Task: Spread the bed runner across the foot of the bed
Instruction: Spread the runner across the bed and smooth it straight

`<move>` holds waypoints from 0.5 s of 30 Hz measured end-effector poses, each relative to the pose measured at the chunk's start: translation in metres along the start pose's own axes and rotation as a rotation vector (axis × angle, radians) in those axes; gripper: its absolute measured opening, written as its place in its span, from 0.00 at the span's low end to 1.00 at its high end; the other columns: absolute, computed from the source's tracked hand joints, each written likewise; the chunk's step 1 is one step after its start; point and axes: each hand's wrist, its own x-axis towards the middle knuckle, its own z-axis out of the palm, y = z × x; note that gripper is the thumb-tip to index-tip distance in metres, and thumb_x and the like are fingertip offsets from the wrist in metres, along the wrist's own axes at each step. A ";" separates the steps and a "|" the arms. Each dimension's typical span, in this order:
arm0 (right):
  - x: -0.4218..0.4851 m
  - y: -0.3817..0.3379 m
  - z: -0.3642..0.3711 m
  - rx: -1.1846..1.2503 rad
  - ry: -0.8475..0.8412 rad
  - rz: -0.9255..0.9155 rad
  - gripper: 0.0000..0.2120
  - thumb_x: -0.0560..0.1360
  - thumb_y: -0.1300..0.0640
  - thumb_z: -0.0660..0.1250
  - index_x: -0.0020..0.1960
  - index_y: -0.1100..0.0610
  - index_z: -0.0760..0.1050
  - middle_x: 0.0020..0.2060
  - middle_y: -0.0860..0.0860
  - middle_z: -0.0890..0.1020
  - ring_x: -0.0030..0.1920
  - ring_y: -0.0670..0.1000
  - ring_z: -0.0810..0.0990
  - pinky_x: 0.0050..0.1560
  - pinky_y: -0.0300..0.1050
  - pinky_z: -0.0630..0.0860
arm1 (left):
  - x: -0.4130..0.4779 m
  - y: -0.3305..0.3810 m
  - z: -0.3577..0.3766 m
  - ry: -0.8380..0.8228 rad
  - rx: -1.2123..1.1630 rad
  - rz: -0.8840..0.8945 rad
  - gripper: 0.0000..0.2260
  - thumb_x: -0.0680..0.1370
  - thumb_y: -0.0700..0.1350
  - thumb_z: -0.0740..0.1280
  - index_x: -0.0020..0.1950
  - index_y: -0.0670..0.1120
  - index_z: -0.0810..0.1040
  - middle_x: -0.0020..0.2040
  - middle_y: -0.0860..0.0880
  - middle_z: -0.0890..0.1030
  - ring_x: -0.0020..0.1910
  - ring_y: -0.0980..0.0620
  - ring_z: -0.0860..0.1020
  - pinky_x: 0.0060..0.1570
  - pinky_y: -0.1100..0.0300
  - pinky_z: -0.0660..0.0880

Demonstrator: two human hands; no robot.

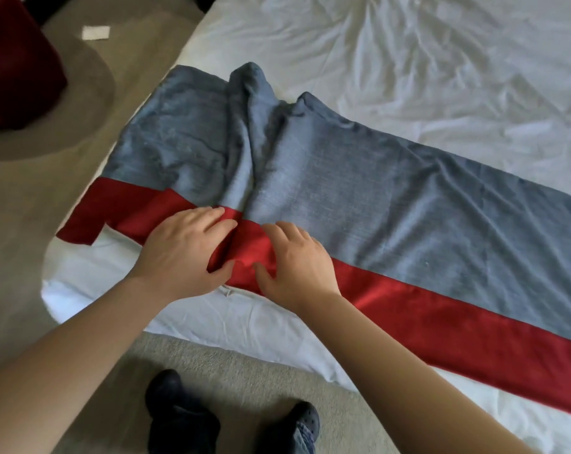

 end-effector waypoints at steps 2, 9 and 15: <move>0.006 -0.017 0.013 -0.006 -0.010 -0.006 0.24 0.69 0.48 0.66 0.64 0.55 0.72 0.57 0.52 0.77 0.57 0.55 0.76 0.53 0.49 0.72 | -0.009 -0.019 0.003 -0.017 -0.010 -0.003 0.27 0.68 0.59 0.59 0.59 0.45 0.79 0.61 0.43 0.79 0.60 0.43 0.77 0.59 0.50 0.72; 0.031 -0.086 0.068 -0.010 -0.016 0.033 0.24 0.66 0.47 0.66 0.60 0.56 0.74 0.54 0.53 0.78 0.58 0.57 0.76 0.55 0.52 0.75 | -0.029 -0.093 0.022 -0.114 0.000 0.054 0.27 0.68 0.60 0.59 0.59 0.46 0.79 0.59 0.44 0.79 0.58 0.44 0.78 0.56 0.50 0.74; 0.046 -0.122 0.116 -0.142 -0.066 0.123 0.24 0.62 0.46 0.72 0.55 0.55 0.77 0.50 0.53 0.79 0.57 0.57 0.77 0.55 0.51 0.75 | -0.026 -0.146 0.051 -0.214 -0.012 0.177 0.32 0.60 0.65 0.70 0.58 0.48 0.78 0.59 0.46 0.79 0.58 0.46 0.78 0.54 0.50 0.77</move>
